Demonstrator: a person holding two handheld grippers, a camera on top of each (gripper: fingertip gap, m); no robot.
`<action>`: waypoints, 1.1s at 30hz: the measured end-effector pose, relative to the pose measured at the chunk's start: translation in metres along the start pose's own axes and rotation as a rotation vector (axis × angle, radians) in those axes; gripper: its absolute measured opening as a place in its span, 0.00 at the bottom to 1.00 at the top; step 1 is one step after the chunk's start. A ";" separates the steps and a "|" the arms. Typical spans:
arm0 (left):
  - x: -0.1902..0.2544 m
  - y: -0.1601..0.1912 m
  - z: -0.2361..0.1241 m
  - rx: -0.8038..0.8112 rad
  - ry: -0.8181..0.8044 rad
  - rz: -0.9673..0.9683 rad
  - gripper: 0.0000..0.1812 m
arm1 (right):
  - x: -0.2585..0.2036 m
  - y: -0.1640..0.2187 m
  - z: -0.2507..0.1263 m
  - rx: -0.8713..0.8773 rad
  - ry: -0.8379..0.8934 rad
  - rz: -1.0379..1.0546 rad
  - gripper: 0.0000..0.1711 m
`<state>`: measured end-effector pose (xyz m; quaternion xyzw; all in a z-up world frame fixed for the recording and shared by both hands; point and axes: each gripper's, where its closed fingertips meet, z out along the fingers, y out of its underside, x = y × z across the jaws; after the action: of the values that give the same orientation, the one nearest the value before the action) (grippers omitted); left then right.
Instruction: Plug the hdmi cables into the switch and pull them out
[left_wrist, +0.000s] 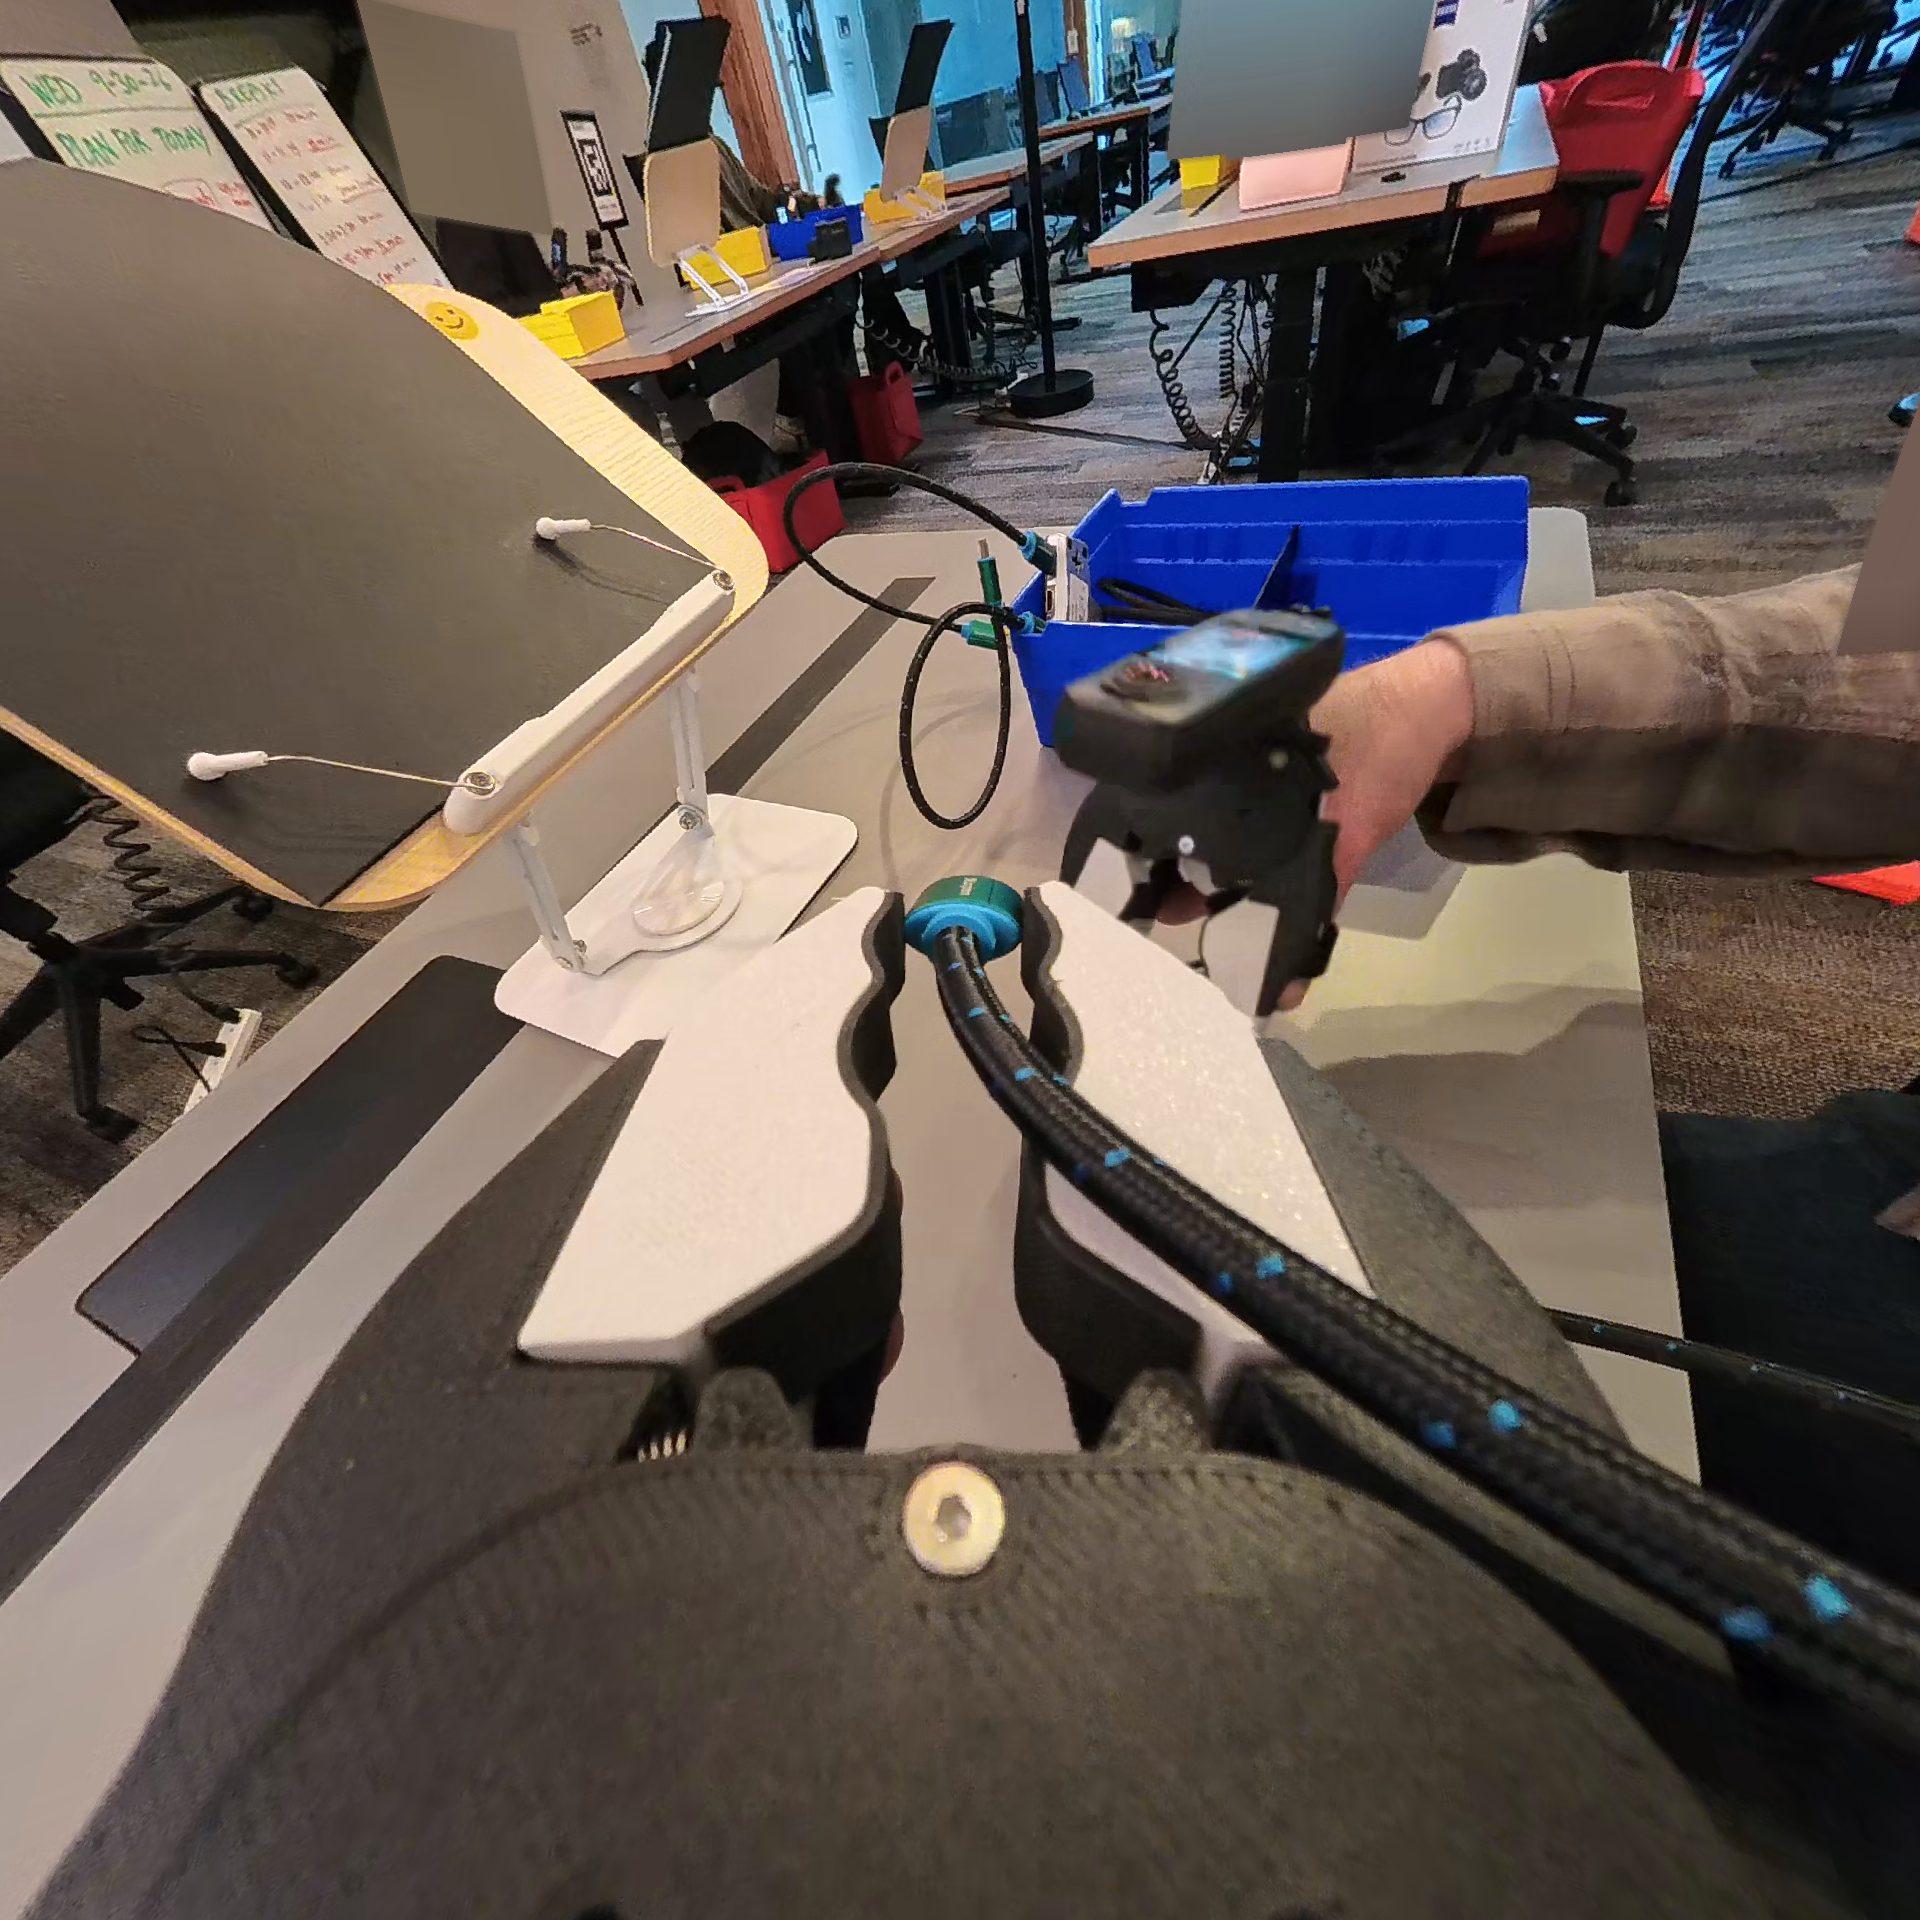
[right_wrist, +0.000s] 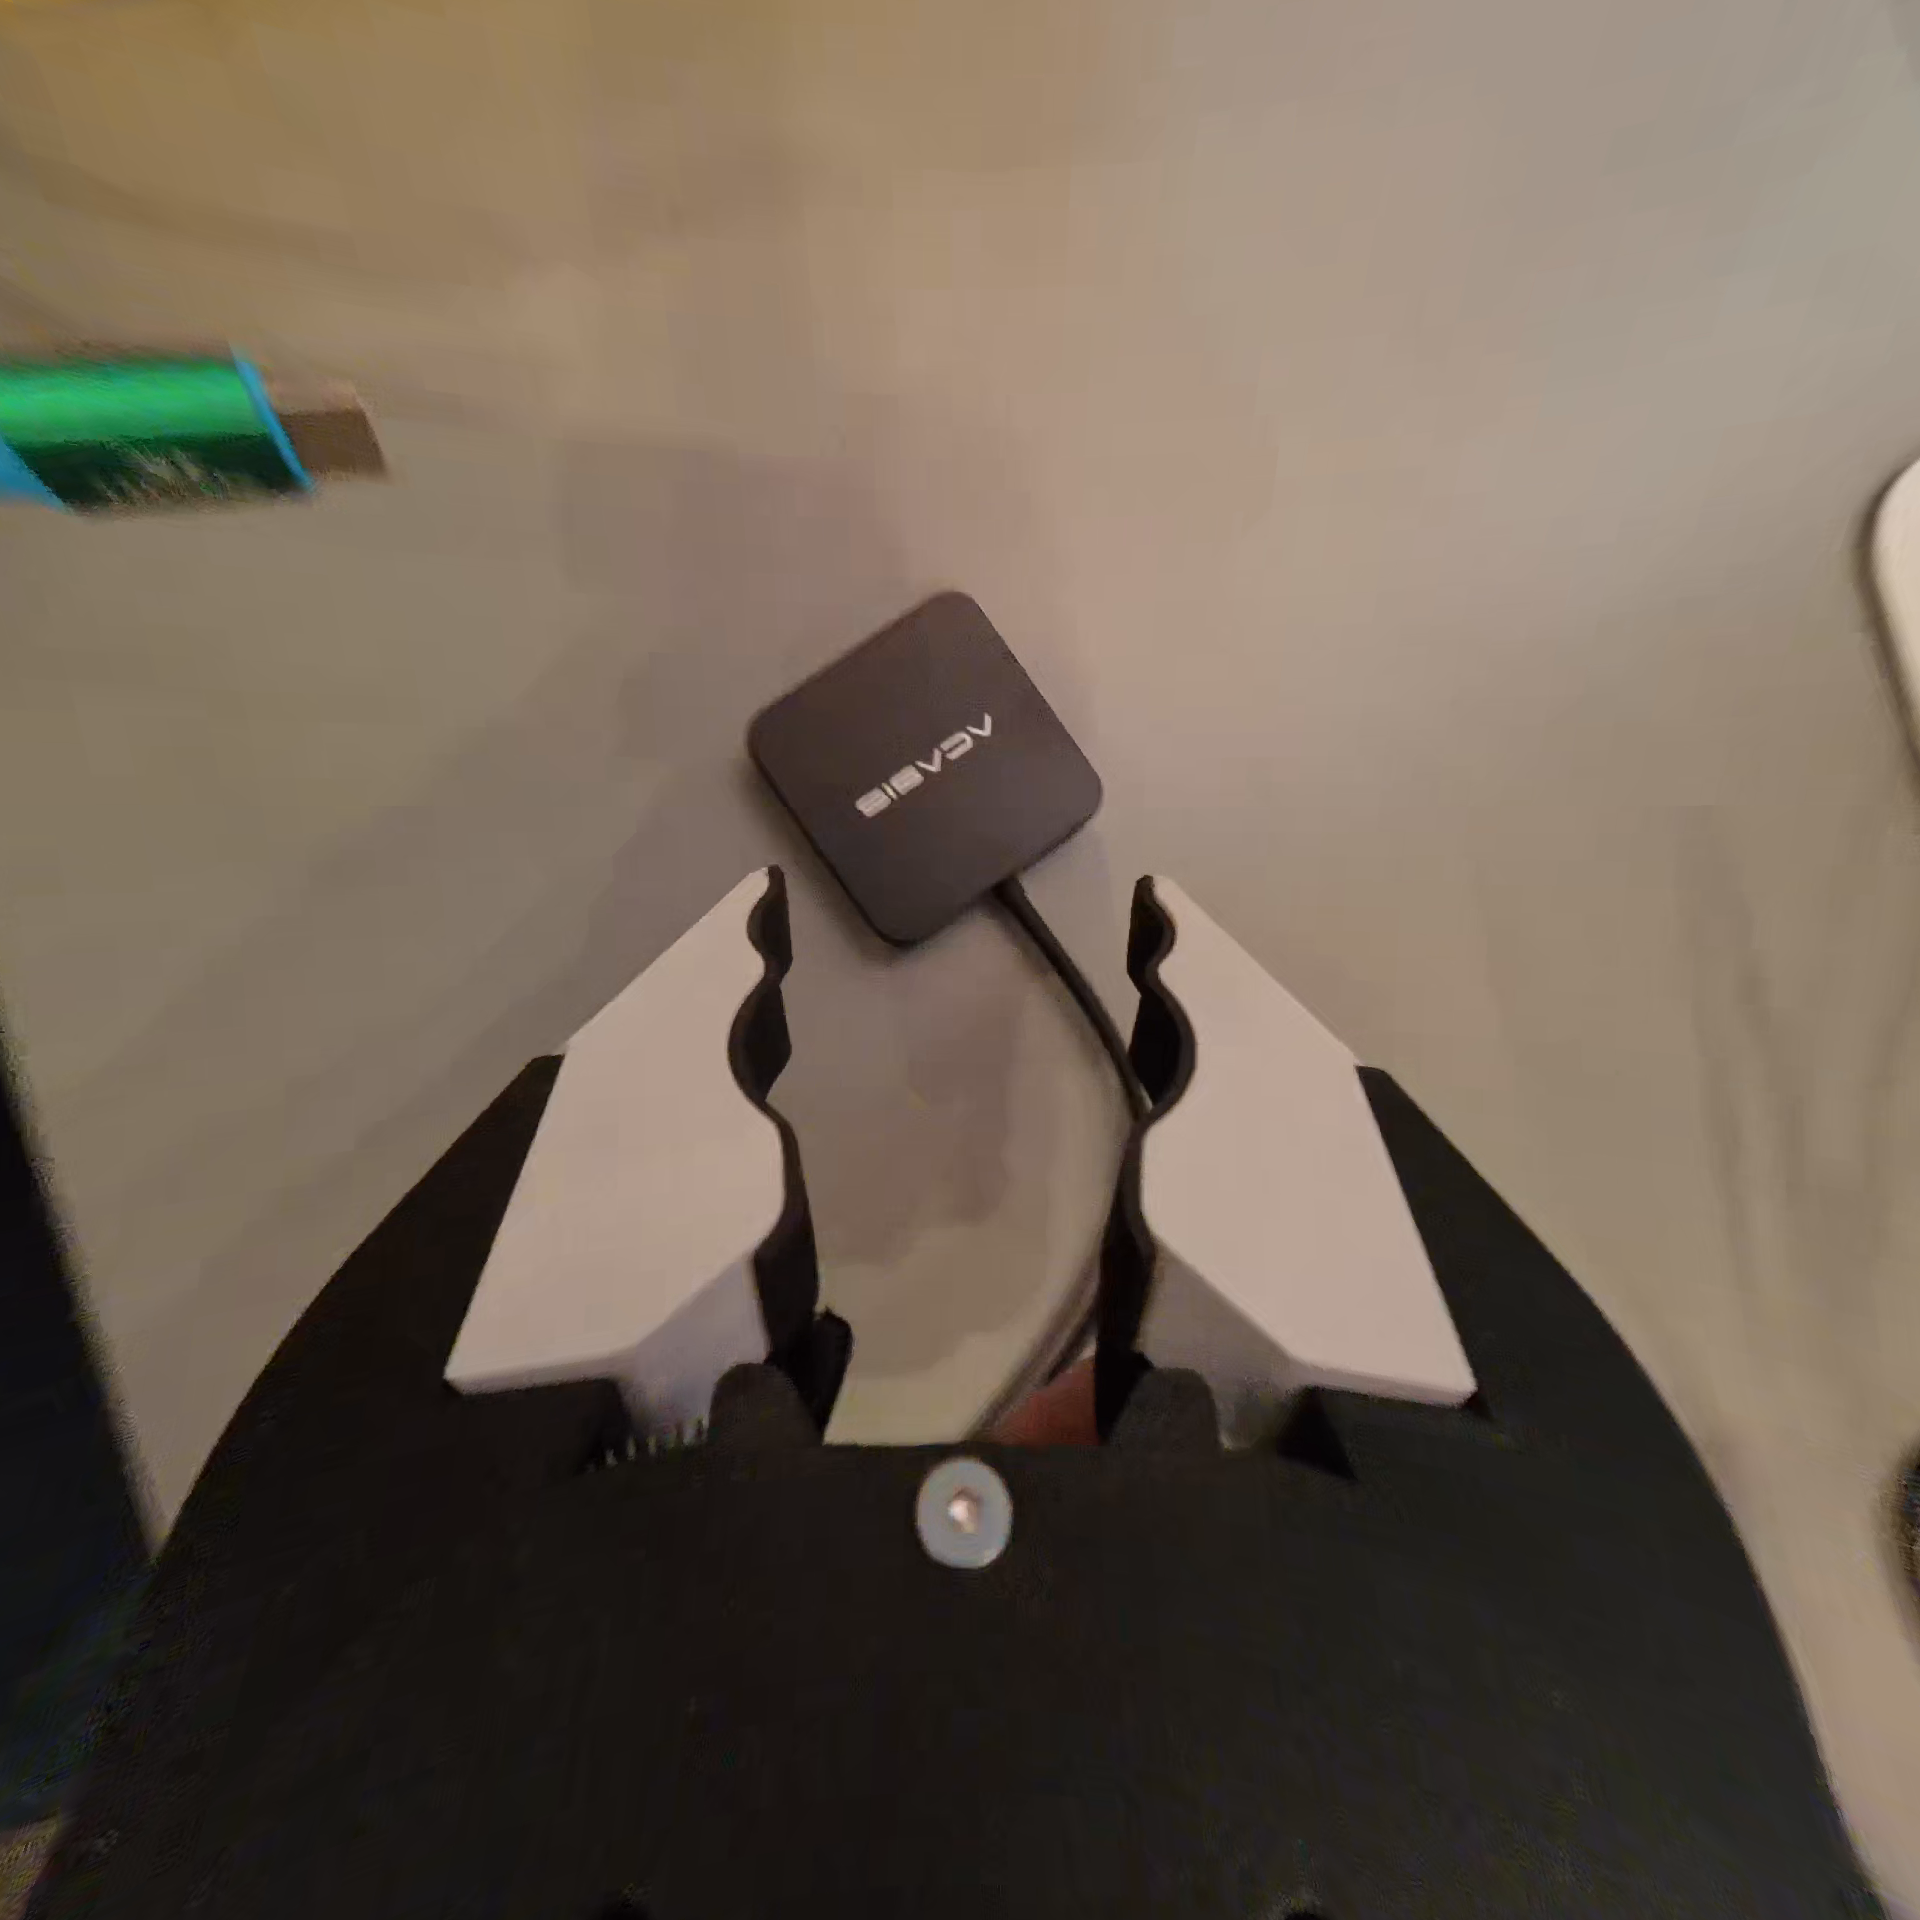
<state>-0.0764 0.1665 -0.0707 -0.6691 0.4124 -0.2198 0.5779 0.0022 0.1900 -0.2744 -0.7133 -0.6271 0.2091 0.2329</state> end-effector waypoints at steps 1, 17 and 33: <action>0.000 0.000 0.000 0.000 -0.001 -0.001 0.11 | -0.002 -0.003 -0.003 0.035 -0.040 0.081 0.36; -0.002 -0.002 -0.003 0.007 -0.006 -0.004 0.11 | -0.010 -0.007 0.041 0.033 -0.012 0.319 0.31; -0.003 -0.003 -0.004 0.008 -0.009 -0.005 0.11 | -0.024 -0.014 0.050 -0.047 0.056 0.298 0.61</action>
<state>-0.0797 0.1665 -0.0664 -0.6687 0.4072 -0.2198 0.5820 -0.0412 0.1710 -0.3058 -0.8092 -0.5123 0.2068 0.1999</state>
